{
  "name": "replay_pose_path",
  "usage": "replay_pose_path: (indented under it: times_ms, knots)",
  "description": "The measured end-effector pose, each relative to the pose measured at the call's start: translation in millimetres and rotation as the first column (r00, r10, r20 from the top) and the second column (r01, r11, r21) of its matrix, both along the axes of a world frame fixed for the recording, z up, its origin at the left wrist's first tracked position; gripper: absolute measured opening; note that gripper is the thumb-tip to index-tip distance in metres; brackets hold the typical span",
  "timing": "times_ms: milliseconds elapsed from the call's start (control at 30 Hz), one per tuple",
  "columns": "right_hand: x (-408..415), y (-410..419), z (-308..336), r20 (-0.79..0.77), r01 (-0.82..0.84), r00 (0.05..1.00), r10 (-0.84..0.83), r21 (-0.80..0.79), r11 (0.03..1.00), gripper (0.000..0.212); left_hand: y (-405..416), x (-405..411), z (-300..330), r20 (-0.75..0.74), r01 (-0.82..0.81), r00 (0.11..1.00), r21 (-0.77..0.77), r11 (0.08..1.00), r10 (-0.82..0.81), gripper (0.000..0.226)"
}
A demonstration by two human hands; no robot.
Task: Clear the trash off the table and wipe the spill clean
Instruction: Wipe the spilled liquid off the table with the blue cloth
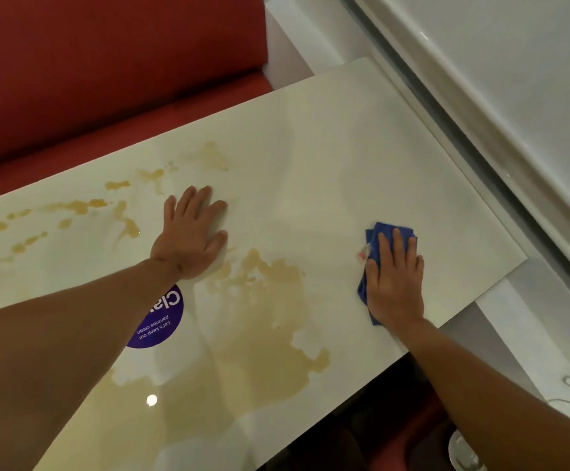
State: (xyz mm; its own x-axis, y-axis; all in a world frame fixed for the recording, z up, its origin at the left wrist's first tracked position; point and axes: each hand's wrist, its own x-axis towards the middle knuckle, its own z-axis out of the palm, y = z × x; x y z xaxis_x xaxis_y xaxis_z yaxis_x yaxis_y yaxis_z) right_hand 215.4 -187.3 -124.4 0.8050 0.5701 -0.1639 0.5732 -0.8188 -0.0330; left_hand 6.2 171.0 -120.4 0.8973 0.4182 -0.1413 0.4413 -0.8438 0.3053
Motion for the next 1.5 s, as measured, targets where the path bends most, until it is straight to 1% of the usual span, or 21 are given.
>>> replay_pose_path:
  times_ms: [133, 233, 300, 333, 400, 533, 633, 767, 900, 1000, 1100, 1200, 1367, 1500]
  knots:
    - [21, 27, -3, 0.029, 0.081, 0.996, -0.083, 0.066, 0.995, 0.06, 0, 1, -1, -0.005, 0.008, 1.0, 0.043, 0.999, -0.007, 0.059]
    - [21, 48, -6, 0.031, 0.17, 0.984, -0.175, 0.113, 0.979, 0.06, -1, 1, -1, -0.013, -0.002, 1.0, 0.039, 0.999, 0.003, 0.06]
    - [15, 58, -10, 0.044, 0.196, 0.978, -0.204, 0.146, 0.97, 0.058, -2, 0, -1, -0.007, -0.011, 1.0, 0.031, 0.999, 0.011, 0.06]
    - [7, 62, -10, 0.058, 0.176, 0.981, -0.187, 0.152, 0.973, 0.058, -2, 0, 0, -0.001, -0.013, 1.0, 0.027, 1.0, 0.013, 0.059]
    - [-16, 65, -11, 0.086, 0.08, 0.992, -0.094, 0.155, 0.985, 0.059, -2, 0, 0, 0.011, -0.015, 1.0, 0.02, 1.0, 0.014, 0.058]
    - [-93, 47, -4, 0.024, -0.054, 0.998, 0.05, 0.174, 0.983, 0.062, -2, -1, 0, 0.033, -0.017, 0.999, 0.021, 1.0, 0.017, 0.059]
    - [-131, 24, -2, 0.009, -0.149, 0.989, 0.15, 0.144, 0.978, 0.062, -3, -1, 1, 0.018, -0.031, 0.999, 0.035, 0.999, 0.031, 0.059]
    - [-130, 25, 1, -0.014, -0.124, 0.992, 0.127, 0.121, 0.985, 0.062, -2, 0, 0, 0.001, -0.038, 0.999, 0.04, 0.998, 0.038, 0.06]
    - [-121, 32, 2, -0.011, -0.165, 0.986, 0.167, 0.101, 0.981, 0.062, -3, 1, 0, 0.0, -0.038, 0.999, 0.032, 0.999, 0.038, 0.061]
    - [-94, 52, 0, 0.009, -0.182, 0.983, 0.182, 0.104, 0.978, 0.061, -3, 0, 0, 0.01, -0.048, 0.999, 0.026, 0.998, 0.048, 0.061]
    - [-54, 85, -4, 0.032, -0.139, 0.99, 0.136, 0.125, 0.982, 0.059, -3, 0, 0, 0.015, -0.046, 0.999, 0.035, 0.998, 0.046, 0.06]
    - [-33, 101, -10, 0.083, -0.112, 0.992, 0.099, 0.168, 0.979, 0.054, -3, 0, 0, 0.034, -0.051, 0.998, 0.028, 0.998, 0.05, 0.058]
    - [-48, 91, -7, 0.089, -0.117, 0.991, 0.102, 0.182, 0.976, 0.055, -3, -1, -1, 0.049, -0.049, 0.998, 0.041, 0.998, 0.047, 0.056]
    - [-106, 65, -1, 0.032, -0.136, 0.991, 0.133, 0.146, 0.98, 0.06, -2, 0, -2, 0.049, -0.046, 0.998, 0.035, 0.998, 0.045, 0.056]
